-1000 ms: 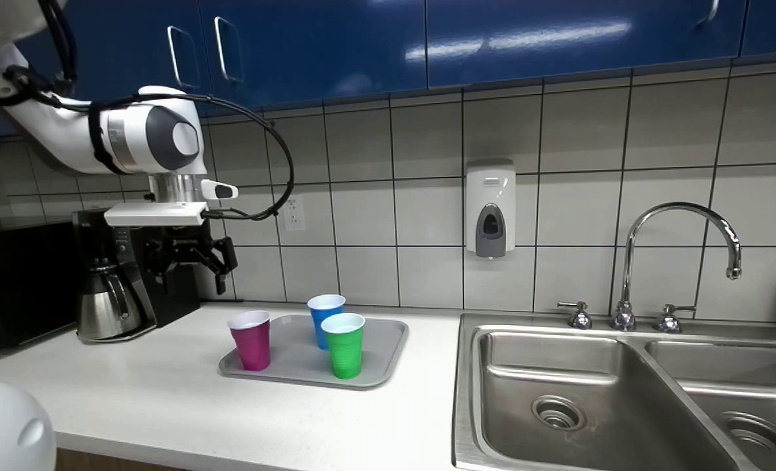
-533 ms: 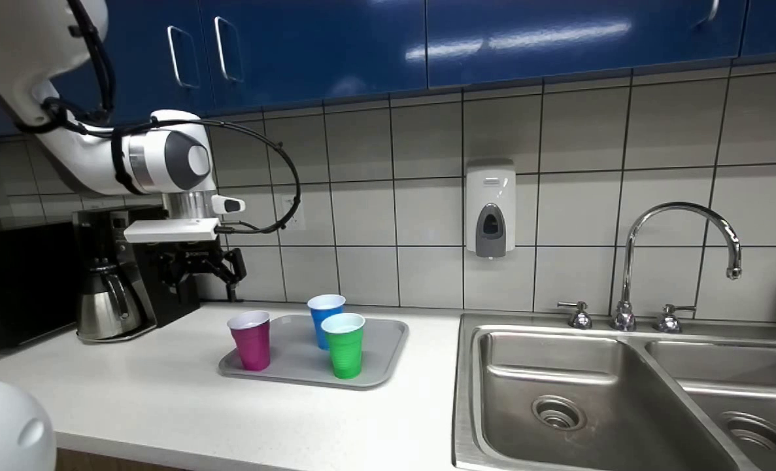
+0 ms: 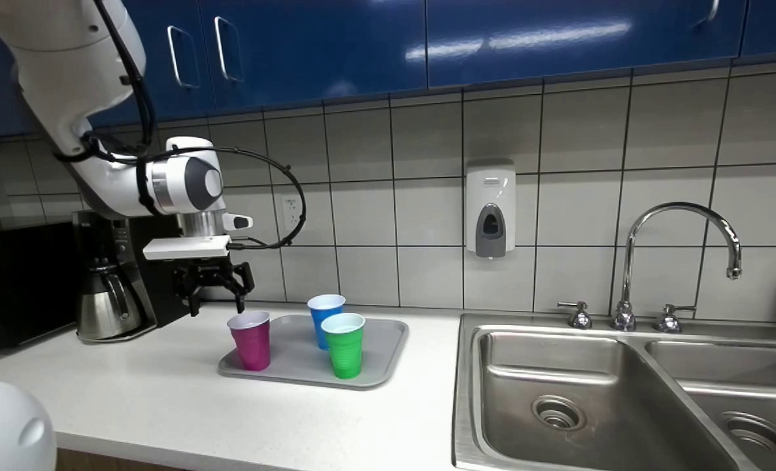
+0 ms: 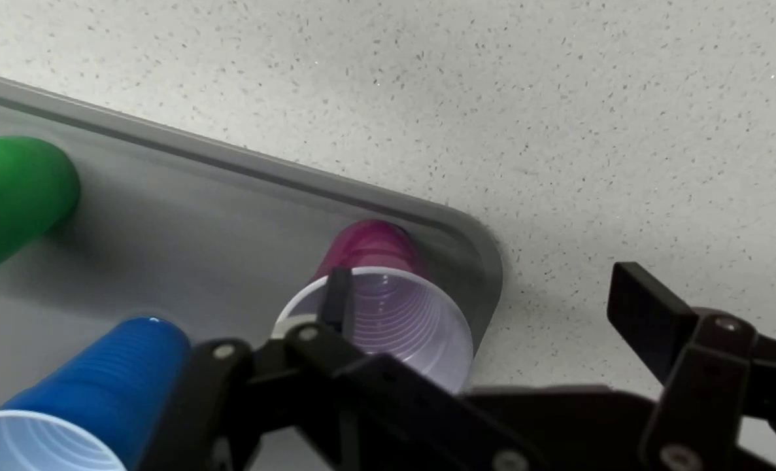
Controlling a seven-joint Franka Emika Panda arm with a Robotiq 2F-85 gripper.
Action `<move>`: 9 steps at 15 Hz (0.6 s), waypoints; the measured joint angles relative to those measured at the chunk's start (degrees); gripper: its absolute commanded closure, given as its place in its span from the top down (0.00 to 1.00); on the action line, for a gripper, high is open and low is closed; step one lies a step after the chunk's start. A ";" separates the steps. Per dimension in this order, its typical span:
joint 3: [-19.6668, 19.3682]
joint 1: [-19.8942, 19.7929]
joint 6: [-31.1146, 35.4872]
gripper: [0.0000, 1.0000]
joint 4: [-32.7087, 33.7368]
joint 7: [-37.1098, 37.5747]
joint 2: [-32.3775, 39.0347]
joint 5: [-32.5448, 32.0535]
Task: Remove the cups from the tray
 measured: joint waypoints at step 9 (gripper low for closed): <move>-0.25 1.06 0.03 1.00 6.93 1.79 7.85 -1.38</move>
